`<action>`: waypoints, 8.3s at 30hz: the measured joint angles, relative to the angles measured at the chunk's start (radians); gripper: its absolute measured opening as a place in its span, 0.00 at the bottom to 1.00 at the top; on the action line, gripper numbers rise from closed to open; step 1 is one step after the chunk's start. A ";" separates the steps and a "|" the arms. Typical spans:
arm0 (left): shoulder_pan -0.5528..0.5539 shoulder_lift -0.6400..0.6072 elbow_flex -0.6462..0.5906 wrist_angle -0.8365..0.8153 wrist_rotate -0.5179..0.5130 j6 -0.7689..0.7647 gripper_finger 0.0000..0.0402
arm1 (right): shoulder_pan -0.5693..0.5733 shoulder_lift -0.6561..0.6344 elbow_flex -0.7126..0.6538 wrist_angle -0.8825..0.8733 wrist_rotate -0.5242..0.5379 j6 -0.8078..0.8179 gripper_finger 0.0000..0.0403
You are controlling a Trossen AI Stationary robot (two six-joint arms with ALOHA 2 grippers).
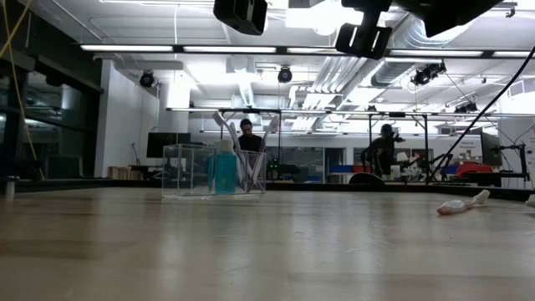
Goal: Pick & Place toothbrushing station
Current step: Put the left orange toothbrush into the transparent organizer
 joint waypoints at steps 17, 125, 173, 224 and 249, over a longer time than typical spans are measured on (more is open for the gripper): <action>0.064 0.000 0.001 0.008 0.097 -0.033 0.01 | -0.018 0.000 0.000 0.039 -0.002 0.024 0.26; 0.681 -0.469 0.000 -0.992 0.409 -1.280 0.04 | -0.438 -0.014 0.165 -0.310 0.037 -0.741 0.02; 0.585 -0.517 -0.317 -0.286 0.518 -1.500 0.16 | -0.274 -0.014 0.181 -0.198 0.205 -0.876 0.02; 0.554 -0.369 -0.220 -0.253 0.651 -1.750 0.19 | -0.219 -0.013 0.181 -0.262 0.266 -0.942 0.02; 0.533 -0.369 -0.220 -0.243 0.531 -1.705 0.19 | -0.185 -0.013 0.182 -0.218 0.290 -0.948 0.02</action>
